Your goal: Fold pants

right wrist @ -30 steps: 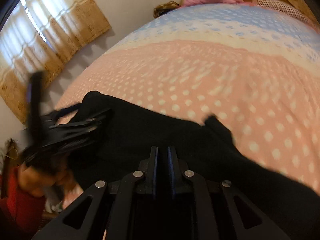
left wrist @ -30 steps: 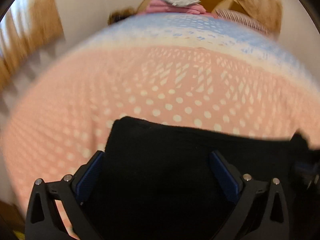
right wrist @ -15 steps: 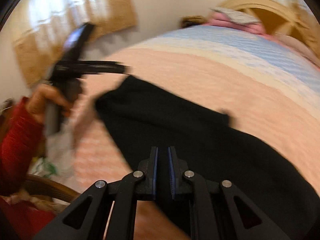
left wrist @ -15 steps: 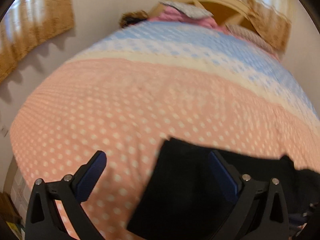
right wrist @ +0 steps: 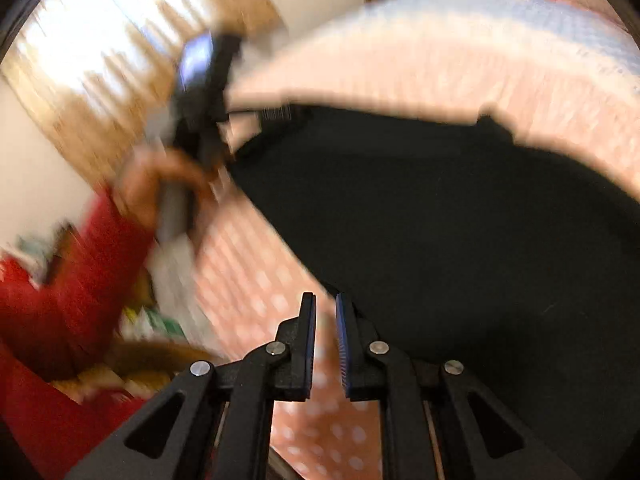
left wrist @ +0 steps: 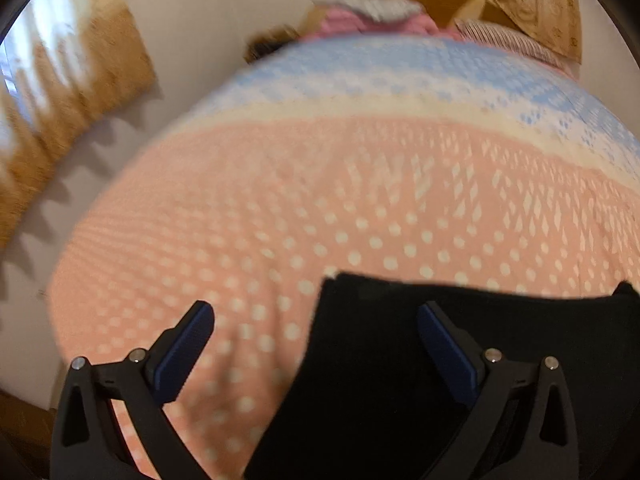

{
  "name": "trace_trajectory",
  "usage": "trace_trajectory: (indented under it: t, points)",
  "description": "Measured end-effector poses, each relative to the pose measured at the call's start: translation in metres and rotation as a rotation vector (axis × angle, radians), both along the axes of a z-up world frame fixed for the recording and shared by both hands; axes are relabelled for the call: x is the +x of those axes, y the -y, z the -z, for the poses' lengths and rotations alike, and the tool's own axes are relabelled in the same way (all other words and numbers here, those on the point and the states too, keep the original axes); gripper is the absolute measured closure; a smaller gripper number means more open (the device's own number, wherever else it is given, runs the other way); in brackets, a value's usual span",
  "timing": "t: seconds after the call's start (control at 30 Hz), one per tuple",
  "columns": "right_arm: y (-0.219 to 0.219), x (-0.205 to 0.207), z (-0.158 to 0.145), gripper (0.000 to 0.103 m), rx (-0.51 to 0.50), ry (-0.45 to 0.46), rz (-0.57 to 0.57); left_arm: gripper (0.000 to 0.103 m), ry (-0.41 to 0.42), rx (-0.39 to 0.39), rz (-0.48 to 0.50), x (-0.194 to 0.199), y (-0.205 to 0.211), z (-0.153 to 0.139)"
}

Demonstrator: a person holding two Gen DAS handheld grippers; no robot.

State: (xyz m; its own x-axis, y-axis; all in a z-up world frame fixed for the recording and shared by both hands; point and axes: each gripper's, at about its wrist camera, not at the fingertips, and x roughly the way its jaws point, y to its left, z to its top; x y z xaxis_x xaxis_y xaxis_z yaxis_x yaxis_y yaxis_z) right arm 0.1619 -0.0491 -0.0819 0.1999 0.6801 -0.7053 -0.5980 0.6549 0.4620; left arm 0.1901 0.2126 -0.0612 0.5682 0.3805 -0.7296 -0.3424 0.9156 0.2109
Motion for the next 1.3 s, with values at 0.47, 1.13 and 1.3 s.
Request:
trace_trajectory:
  t: [0.47, 1.13, 1.3]
  points:
    - [0.067, 0.054, -0.012, 0.092, 0.044, 0.134, 0.528, 0.000, 0.005, -0.001, 0.048, -0.025, 0.038, 0.019]
    - [0.378, -0.108, -0.029, 0.091, -0.056, 0.066, 1.152, 0.000, 0.042, -0.175, 0.516, -0.057, 0.253, -0.006]
    - [0.452, -0.147, -0.059, 0.022, 0.014, 0.154, 1.272, 0.000, 0.028, -0.185, 0.532, -0.065, 0.267, -0.004]
